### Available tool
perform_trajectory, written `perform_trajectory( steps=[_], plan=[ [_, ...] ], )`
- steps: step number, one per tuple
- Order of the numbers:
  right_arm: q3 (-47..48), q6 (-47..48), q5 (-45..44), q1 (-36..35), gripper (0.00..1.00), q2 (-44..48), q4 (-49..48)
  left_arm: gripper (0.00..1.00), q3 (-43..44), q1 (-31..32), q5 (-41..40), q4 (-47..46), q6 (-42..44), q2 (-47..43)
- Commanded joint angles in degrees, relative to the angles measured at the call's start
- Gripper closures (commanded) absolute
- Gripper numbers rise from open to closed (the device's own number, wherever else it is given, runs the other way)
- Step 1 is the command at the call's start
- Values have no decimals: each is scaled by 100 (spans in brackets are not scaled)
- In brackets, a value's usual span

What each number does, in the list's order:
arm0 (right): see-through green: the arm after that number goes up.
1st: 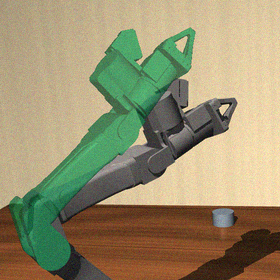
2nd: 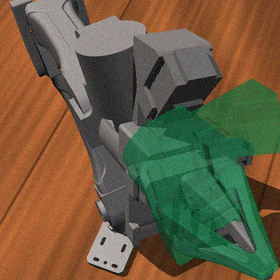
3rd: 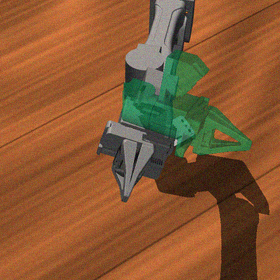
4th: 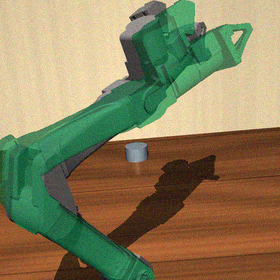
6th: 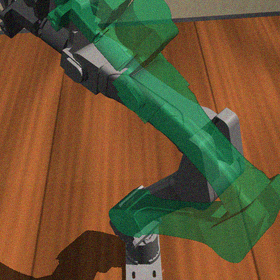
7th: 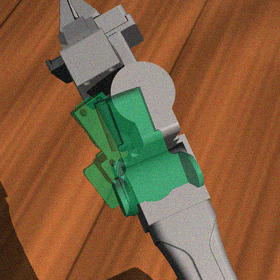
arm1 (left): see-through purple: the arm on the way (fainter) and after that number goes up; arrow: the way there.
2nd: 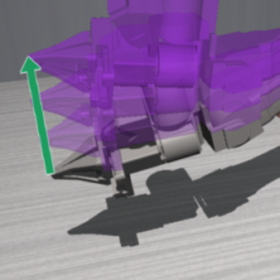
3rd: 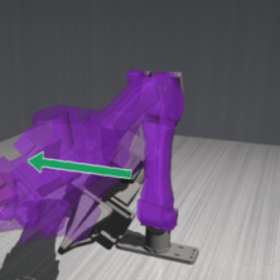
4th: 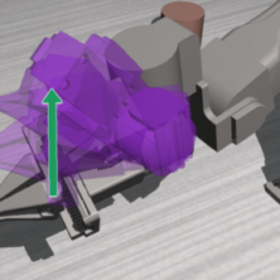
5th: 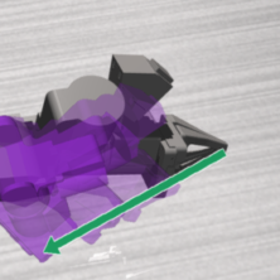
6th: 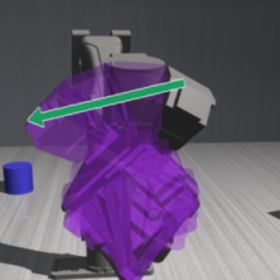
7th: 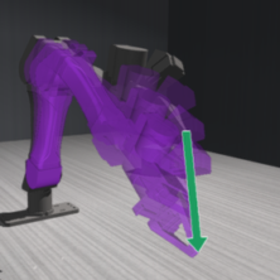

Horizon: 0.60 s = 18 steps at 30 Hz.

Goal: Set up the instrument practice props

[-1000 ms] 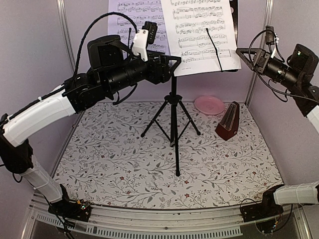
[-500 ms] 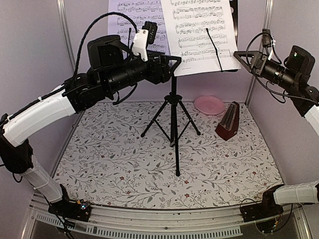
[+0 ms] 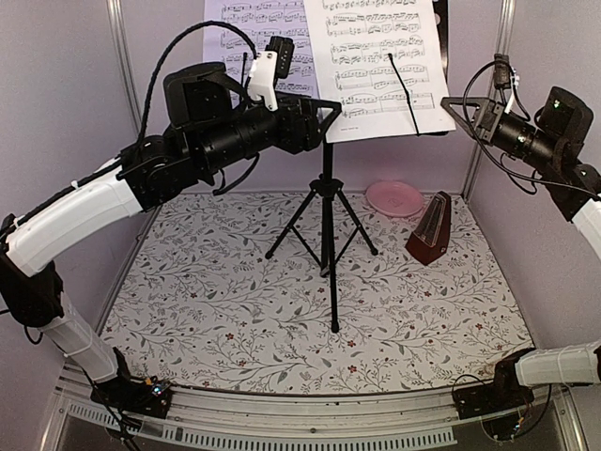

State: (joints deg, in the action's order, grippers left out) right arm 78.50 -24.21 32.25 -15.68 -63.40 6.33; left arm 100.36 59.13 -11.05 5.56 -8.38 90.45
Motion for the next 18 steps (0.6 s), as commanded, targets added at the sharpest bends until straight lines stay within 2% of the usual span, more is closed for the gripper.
perform_trajectory(
  steps=[1,8,16,18],
  plan=[
    [-92,-15,84,10,100,7,-186,33,165,22,-140,148,-276,-16],
    [-190,-79,125,12,100,29,-298,32,244,20,-34,285,-619,58],
    [-216,-93,107,6,100,56,-291,54,583,17,-83,375,-851,337],
    [-234,-93,94,6,100,76,-290,56,750,15,-58,446,-841,430]
  ],
)
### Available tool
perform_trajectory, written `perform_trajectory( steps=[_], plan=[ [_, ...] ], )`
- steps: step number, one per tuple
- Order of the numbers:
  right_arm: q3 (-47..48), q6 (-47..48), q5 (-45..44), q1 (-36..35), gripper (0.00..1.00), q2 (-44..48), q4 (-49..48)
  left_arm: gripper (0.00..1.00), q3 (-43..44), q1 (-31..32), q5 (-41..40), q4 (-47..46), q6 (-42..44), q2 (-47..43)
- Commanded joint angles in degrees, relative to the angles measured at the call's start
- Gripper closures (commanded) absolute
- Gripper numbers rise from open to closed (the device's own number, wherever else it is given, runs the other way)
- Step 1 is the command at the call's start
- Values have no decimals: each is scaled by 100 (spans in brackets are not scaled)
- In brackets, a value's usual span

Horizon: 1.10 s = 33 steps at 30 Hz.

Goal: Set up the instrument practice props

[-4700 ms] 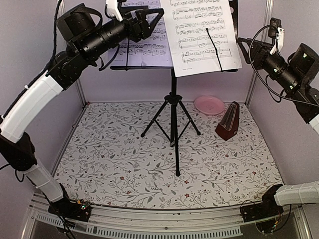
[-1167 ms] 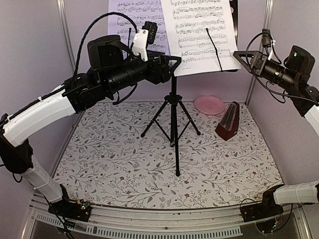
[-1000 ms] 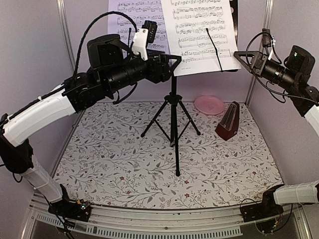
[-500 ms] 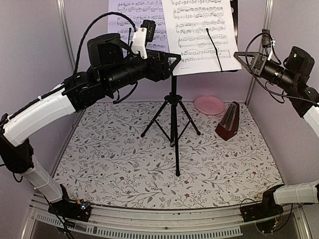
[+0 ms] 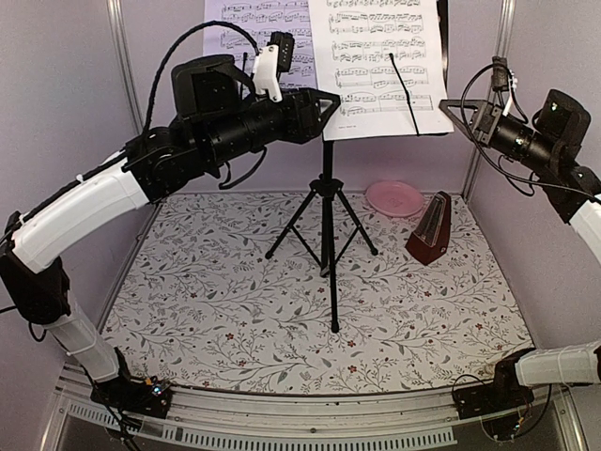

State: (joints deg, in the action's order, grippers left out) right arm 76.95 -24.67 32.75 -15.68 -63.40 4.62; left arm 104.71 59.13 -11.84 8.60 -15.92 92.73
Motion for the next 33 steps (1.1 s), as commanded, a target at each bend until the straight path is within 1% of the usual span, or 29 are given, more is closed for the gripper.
perform_trajectory(
  steps=[1,11,12,15,22,30,33],
  plan=[
    [-83,-38,29,12,100,87,-118,56,355,14,11,164,-86,236],
    [-151,-12,-32,10,100,150,-111,60,473,10,-26,153,-166,325],
    [-152,-12,-36,12,100,147,-111,60,480,7,-86,171,-200,317],
    [-147,-5,-54,12,100,169,-111,53,360,17,-271,194,-318,189],
    [-153,8,-67,12,100,178,-118,51,31,19,-587,175,-552,-75],
    [-184,-3,-66,7,100,177,-128,53,306,17,-384,308,-589,161],
    [-197,-1,-68,11,100,186,-128,54,480,17,-429,405,-549,270]
  ],
)
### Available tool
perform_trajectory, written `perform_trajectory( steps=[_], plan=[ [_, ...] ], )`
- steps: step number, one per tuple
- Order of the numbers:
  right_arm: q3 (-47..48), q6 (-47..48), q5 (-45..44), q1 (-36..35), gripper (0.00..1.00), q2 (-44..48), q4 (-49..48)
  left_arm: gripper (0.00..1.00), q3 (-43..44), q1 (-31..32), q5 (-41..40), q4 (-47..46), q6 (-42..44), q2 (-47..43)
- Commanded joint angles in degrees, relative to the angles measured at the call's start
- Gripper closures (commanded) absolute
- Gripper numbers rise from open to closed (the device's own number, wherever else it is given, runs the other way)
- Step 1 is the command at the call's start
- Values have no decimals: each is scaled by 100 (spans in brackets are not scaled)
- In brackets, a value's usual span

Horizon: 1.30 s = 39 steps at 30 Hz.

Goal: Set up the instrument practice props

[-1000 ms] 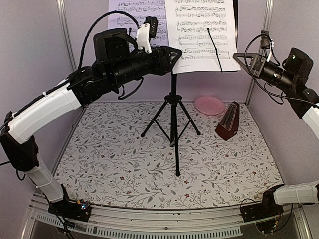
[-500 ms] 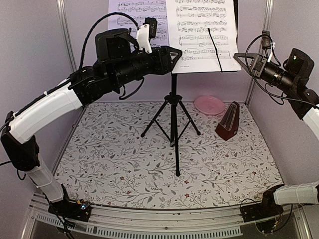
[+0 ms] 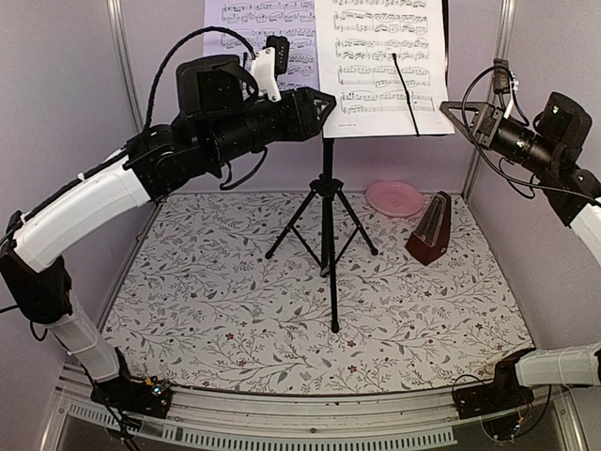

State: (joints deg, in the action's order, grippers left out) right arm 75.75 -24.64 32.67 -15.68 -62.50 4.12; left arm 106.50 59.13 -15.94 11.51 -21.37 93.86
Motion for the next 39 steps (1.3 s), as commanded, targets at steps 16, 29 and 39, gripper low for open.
perform_trajectory(
  steps=[16,29,39],
  plan=[
    [-99,10,-87,12,100,137,-78,75,644,-5,177,103,78,414],
    [-238,33,-231,12,100,177,-151,100,791,-110,263,8,468,518],
    [-202,155,-431,12,100,83,-289,100,949,-208,382,-45,615,699]
  ],
)
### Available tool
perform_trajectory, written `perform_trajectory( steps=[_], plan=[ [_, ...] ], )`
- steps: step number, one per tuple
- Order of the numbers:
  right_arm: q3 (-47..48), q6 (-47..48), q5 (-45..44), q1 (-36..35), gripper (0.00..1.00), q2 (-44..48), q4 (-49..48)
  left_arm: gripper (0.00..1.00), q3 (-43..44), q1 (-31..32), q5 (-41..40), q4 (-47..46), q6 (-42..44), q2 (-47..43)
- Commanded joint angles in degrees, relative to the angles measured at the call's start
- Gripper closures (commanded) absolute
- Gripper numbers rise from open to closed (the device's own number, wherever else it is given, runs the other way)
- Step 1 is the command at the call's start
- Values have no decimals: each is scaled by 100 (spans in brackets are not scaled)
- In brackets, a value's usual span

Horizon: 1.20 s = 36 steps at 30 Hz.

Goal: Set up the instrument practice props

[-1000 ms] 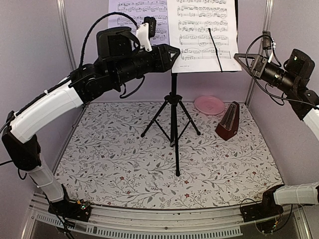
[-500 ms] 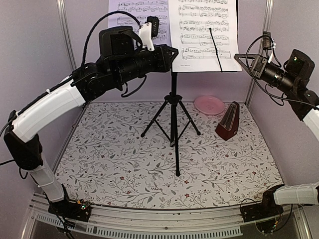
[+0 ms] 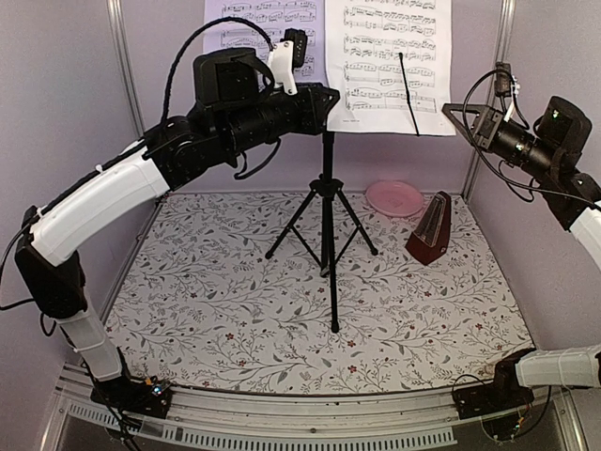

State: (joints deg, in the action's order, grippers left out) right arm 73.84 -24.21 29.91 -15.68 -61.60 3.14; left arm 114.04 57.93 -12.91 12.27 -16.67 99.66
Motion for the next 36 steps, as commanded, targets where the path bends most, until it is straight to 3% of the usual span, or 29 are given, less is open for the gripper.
perform_trajectory(
  steps=[1,23,36],
  plan=[
    [2,121,-178,10,100,-19,-208,100,209,-100,78,-132,150,130],
    [340,225,-320,8,100,-317,-480,100,461,-137,-37,-178,505,221],
    [74,412,-475,6,100,-278,-405,100,328,-134,-98,-170,480,240]
  ],
)
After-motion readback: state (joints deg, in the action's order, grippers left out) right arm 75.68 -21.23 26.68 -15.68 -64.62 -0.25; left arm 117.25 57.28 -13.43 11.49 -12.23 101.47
